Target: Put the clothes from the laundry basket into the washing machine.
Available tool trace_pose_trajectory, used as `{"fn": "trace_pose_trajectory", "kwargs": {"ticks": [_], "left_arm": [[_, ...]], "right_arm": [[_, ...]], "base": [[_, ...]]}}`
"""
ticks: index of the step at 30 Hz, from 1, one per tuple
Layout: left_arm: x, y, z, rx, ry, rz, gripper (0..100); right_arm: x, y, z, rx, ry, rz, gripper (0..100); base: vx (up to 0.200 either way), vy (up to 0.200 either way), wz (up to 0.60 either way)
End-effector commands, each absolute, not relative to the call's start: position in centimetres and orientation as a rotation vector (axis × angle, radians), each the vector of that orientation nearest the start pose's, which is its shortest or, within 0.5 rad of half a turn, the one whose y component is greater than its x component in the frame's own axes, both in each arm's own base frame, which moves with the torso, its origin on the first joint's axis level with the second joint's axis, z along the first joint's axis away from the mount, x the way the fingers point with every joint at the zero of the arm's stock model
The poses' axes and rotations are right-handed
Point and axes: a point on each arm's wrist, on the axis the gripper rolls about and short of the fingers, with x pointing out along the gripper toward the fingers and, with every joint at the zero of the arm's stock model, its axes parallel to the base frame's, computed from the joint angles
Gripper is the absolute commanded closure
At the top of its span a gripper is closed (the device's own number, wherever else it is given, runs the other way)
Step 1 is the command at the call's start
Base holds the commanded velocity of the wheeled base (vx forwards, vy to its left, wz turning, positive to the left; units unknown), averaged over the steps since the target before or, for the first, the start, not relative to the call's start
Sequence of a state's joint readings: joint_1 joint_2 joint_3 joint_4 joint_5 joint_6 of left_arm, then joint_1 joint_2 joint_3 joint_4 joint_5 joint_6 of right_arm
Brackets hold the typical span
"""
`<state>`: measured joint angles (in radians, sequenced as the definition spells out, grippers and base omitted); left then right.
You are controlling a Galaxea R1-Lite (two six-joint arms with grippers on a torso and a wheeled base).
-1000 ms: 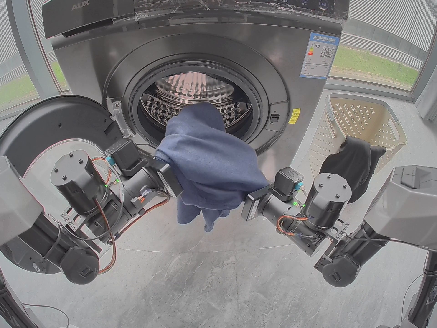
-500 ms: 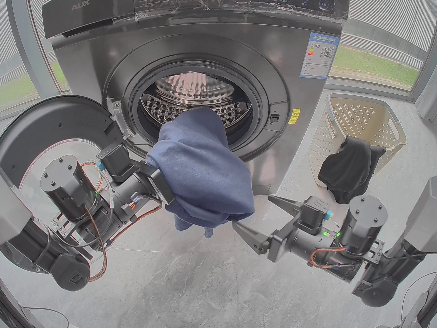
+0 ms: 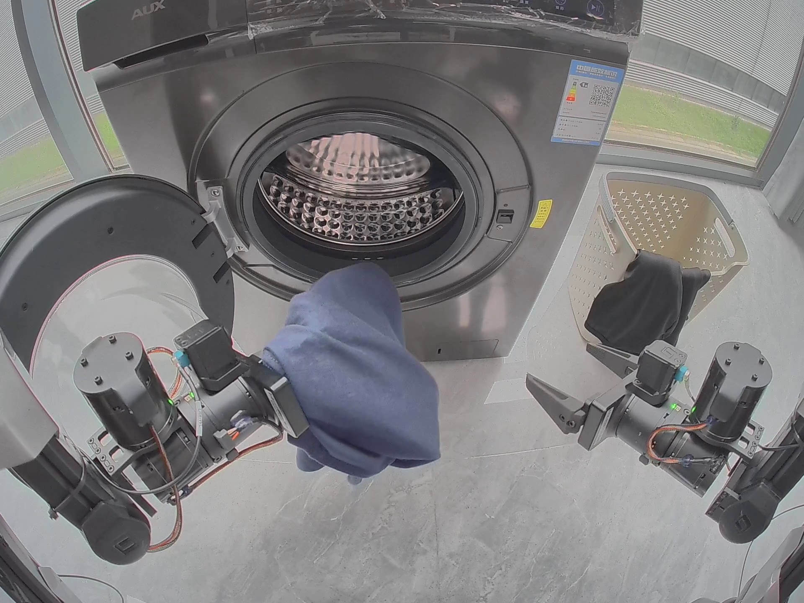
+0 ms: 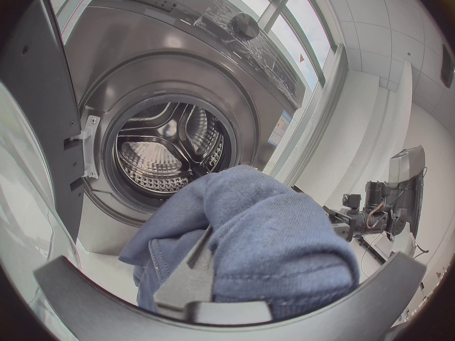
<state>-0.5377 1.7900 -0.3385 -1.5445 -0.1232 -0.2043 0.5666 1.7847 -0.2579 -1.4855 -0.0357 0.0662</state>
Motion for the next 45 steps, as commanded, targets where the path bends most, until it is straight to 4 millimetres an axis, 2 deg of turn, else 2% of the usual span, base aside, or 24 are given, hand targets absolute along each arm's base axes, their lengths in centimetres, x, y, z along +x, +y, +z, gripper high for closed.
{"fn": "trace_pose_trajectory", "kwargs": {"ticks": [1,8,20,25,34,45], "left_arm": [[22.2,-13.5,13.4,-0.207,-0.007,-0.668,100],[22.3,-13.6,13.1,-0.178,-0.004,-0.669,100],[22.4,-13.5,13.0,-0.172,-0.005,-0.664,100],[22.5,-13.5,12.9,-0.161,-0.005,-0.664,100],[23.0,-13.9,11.6,-0.121,0.033,-0.661,100],[22.9,-14.2,11.6,-0.119,0.032,-0.673,100]], "right_arm": [[21.3,12.9,11.7,0.053,0.060,0.509,0],[21.9,13.2,10.5,0.048,0.099,0.507,0],[21.9,13.3,10.5,0.050,0.097,0.512,0],[21.7,13.7,10.5,0.049,0.097,0.527,0],[21.5,13.7,10.4,0.049,0.103,0.531,0],[21.3,14.1,10.2,0.048,0.110,0.546,0]], "base": [[0.000,0.200,0.00],[0.000,0.114,0.00],[0.000,0.000,0.00],[0.200,0.000,0.00],[0.200,0.000,0.00],[0.200,0.000,0.00]]}}
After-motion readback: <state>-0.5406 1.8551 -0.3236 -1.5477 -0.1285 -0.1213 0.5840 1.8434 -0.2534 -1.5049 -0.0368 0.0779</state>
